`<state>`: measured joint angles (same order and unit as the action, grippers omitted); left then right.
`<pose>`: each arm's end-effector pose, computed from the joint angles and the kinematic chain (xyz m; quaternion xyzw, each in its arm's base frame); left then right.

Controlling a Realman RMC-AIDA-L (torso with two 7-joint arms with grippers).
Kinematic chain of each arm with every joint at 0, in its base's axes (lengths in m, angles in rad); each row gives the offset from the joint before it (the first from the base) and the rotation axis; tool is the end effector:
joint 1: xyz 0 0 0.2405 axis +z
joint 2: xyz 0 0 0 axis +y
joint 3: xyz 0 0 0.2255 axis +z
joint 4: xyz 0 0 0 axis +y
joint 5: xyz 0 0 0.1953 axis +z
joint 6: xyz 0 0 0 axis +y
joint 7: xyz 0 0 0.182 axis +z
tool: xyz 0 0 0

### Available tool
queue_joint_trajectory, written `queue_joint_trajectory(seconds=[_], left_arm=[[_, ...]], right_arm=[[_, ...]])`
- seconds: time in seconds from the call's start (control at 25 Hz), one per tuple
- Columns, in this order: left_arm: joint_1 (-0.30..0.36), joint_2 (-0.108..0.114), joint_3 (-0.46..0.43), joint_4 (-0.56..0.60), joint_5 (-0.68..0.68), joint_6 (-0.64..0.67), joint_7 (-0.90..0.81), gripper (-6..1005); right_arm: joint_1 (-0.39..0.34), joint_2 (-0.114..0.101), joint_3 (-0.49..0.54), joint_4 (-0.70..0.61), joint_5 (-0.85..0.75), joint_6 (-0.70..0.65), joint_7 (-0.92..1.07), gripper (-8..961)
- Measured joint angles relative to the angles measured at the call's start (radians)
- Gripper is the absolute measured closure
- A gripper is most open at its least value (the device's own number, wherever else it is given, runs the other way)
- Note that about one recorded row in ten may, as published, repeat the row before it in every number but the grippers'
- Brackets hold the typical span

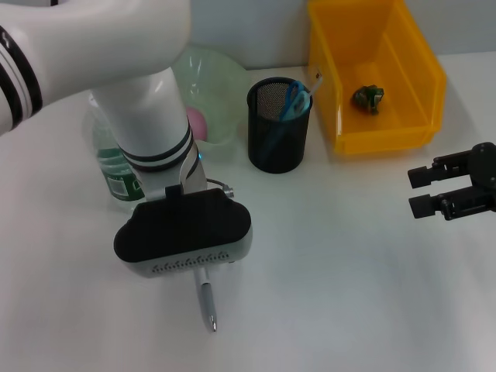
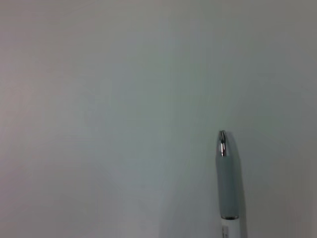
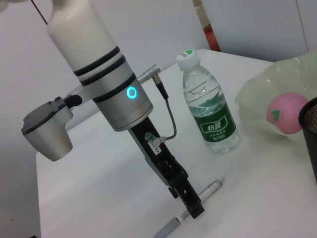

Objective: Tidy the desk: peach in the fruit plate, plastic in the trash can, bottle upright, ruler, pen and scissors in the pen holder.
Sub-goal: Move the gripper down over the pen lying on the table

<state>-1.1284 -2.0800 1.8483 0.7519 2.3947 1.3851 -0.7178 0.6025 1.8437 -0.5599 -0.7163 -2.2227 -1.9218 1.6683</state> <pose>-0.1300 0.3325 -0.1111 0.6799 -0.6504 -0.2509 0.2273 0.2301 0.3037 0.0722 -0.9471 0.2770 0.1584 0.0336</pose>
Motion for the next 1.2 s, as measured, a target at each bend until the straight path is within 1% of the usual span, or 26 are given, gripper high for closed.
queue_joint_trajectory(seconds=[0.56,1.2], left_arm=[[0.008,0.000,0.022,0.000,-0.002,-0.003,-0.052,248],[0.017,0.000,0.041,-0.007,-0.014,-0.010,-0.067,322]], right_arm=[[0.003,0.000,-0.001,0.000,0.000,0.000,-0.002,246],[0.005,0.000,-0.013,0.000,0.000,0.001,-0.003,246]])
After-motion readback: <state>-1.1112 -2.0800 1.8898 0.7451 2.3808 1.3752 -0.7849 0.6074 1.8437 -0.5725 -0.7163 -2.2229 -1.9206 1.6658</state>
